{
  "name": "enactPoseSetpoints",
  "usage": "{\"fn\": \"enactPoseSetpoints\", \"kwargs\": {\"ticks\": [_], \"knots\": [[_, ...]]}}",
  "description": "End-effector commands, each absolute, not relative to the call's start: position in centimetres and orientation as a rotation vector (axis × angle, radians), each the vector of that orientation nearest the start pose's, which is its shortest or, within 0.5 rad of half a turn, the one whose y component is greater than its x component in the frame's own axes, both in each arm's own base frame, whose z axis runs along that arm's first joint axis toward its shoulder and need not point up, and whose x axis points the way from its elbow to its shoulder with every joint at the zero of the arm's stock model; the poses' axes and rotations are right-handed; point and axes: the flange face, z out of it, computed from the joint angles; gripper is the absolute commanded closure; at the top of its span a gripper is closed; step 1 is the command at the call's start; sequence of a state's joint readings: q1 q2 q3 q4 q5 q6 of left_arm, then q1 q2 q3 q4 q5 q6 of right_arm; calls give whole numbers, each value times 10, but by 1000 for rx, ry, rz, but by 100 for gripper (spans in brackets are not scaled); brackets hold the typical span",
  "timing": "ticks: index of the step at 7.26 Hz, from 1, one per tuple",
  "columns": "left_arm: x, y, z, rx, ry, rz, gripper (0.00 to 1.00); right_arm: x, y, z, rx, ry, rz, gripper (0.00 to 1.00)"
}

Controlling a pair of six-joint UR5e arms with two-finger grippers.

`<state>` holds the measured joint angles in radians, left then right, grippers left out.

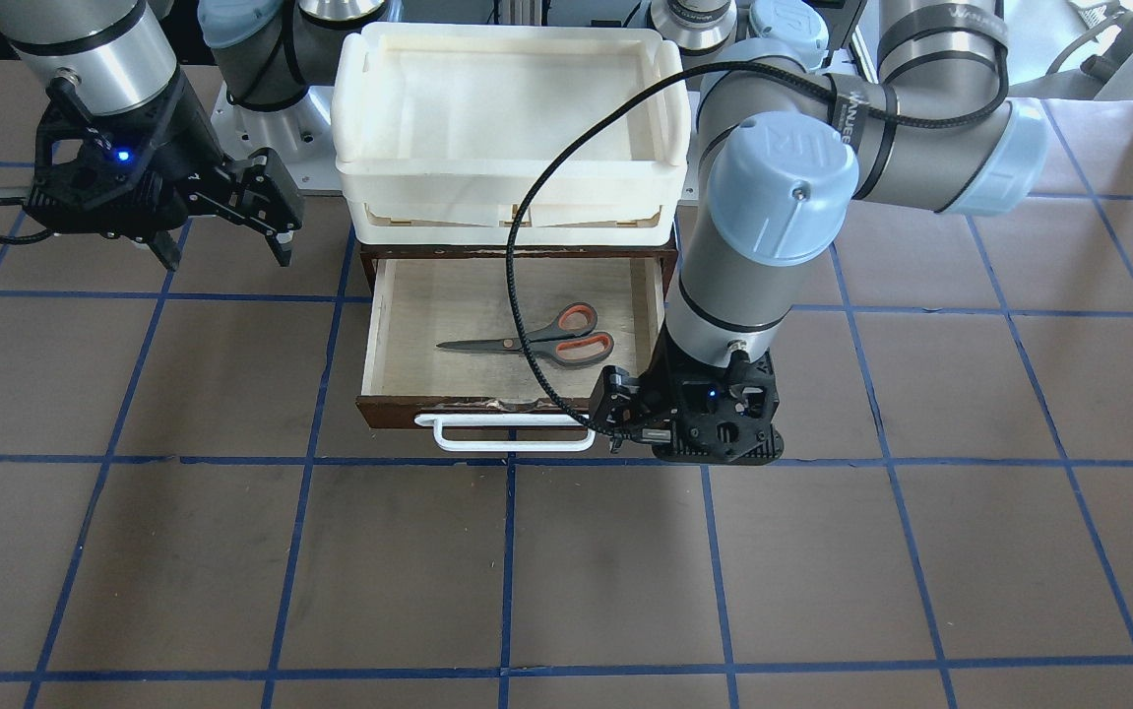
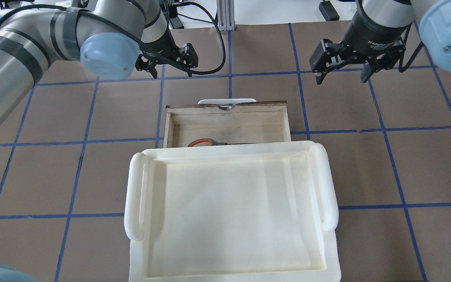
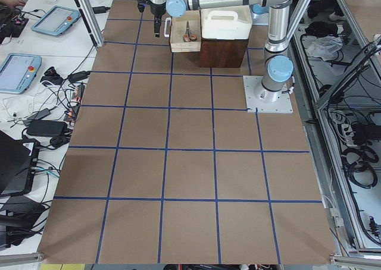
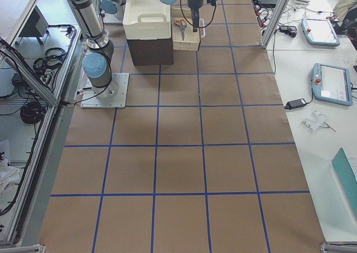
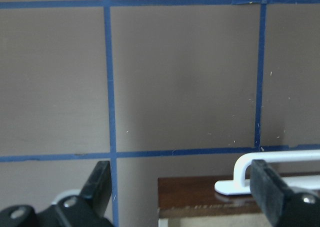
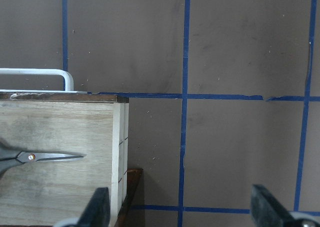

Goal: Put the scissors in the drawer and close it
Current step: 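Move the left gripper over the drawer's far edge near the white handle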

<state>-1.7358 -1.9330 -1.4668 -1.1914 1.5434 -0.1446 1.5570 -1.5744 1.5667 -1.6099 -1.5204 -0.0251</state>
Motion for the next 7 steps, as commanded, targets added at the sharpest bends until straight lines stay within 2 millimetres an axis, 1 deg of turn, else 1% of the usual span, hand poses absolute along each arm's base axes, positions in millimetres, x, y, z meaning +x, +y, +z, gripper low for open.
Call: {"fn": "enactPoseSetpoints", "kwargs": {"ticks": [1, 2, 3, 4, 5, 7], "knots": [[-276, -617, 331, 82, 3180, -163, 0, 129, -496, 494, 47, 3118, -53, 0], [-285, -619, 314, 12, 3185, -136, 0, 129, -495, 493, 47, 3119, -48, 0], [-294, -619, 299, 21, 3178, -108, 0, 128, -494, 493, 48, 3124, -43, 0], [-303, -617, 292, 40, 3172, -103, 0, 127, -494, 492, 48, 3135, -39, 0], [-308, -618, 283, -4, 3174, -104, 0, 127, -494, 491, 48, 3136, -38, 0], [-310, -616, 277, -75, 3159, -77, 0, 127, -494, 490, 48, 3135, -36, 0]]}}
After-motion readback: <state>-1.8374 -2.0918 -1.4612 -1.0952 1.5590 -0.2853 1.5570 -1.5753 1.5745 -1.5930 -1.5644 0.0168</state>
